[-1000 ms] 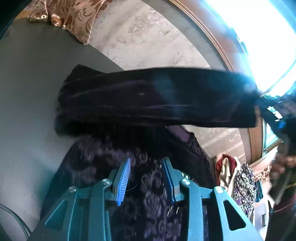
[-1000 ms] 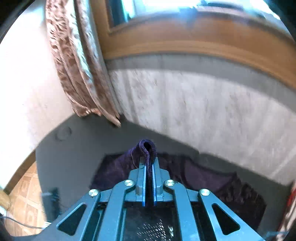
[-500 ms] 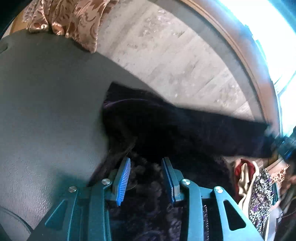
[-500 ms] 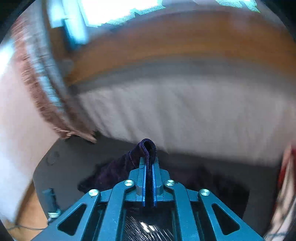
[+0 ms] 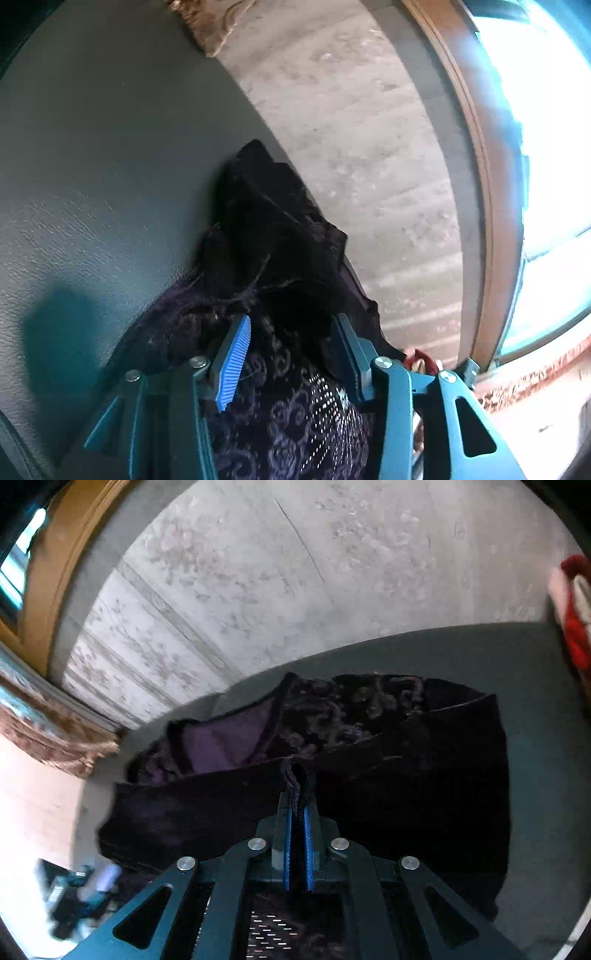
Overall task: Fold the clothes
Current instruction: 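Fold the held sleeve across the body with the right gripper and release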
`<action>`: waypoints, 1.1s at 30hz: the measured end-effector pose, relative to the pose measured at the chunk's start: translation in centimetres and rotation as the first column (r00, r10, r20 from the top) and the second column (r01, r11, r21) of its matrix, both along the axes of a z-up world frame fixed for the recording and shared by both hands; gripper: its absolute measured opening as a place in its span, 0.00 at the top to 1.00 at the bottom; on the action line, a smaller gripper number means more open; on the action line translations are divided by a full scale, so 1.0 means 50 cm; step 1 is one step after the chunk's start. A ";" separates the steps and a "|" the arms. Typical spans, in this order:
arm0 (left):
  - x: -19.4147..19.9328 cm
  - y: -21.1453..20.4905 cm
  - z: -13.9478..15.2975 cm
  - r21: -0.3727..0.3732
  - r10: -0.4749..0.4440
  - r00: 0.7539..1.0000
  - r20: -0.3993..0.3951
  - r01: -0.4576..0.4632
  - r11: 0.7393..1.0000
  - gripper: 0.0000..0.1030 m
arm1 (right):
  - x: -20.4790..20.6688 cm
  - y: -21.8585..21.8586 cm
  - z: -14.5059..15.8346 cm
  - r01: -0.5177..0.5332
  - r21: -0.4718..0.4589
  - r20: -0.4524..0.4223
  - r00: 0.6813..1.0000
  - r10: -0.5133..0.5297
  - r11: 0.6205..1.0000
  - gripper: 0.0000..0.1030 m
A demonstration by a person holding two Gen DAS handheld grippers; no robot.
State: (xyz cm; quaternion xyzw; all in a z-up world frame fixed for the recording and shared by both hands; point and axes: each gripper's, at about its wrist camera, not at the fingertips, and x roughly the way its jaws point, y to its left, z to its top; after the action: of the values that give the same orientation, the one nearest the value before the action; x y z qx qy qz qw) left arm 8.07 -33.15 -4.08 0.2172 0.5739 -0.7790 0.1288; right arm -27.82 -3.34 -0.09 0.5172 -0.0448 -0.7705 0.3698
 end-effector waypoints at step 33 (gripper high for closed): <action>-0.036 -0.057 -0.022 0.234 0.166 0.983 -0.074 -0.144 0.961 0.81 | 0.131 -0.110 0.397 -0.281 -0.205 -0.272 0.937 0.221 0.938 0.94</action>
State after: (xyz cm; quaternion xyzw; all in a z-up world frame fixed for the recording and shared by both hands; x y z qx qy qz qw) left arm 6.26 -35.99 -5.18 0.1484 0.6801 -0.7048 0.1367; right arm -21.26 -8.87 19.78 0.3711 -0.0250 -0.7631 0.5284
